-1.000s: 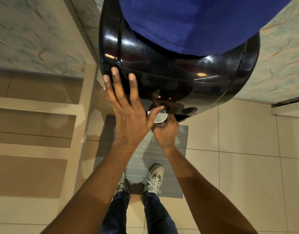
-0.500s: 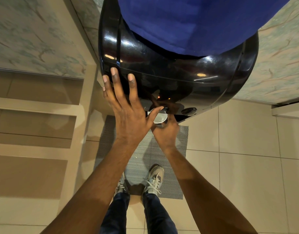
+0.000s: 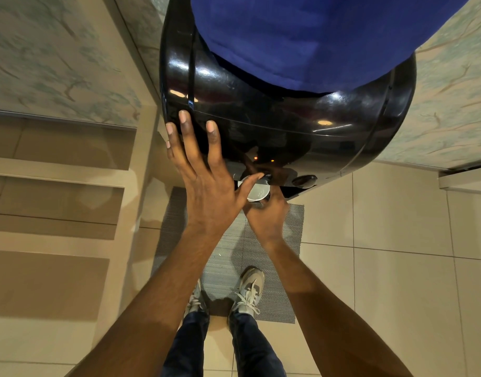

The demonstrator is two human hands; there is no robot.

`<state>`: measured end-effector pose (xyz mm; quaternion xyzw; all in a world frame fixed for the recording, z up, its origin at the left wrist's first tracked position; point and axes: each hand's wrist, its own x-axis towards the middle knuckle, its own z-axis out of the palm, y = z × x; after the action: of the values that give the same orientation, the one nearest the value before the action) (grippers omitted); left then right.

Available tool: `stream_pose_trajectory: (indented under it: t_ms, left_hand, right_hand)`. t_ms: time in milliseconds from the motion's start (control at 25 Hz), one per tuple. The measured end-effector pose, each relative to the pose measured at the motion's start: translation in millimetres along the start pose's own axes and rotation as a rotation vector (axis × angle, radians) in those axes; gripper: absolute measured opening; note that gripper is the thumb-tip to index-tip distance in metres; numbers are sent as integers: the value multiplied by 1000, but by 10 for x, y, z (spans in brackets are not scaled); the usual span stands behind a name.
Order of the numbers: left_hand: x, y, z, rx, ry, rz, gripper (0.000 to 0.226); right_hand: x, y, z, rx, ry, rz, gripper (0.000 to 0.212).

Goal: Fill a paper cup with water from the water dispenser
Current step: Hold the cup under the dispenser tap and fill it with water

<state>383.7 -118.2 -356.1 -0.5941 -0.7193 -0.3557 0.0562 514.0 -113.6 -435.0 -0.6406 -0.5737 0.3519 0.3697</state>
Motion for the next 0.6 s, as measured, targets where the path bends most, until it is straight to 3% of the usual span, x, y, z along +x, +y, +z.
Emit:
stream_pose_trajectory:
  t_ms: [600]
  left_hand:
    - [-11,-3,18,2,5,-5,141]
  right_hand:
    - [-1,39,16,-12,8,32,56]
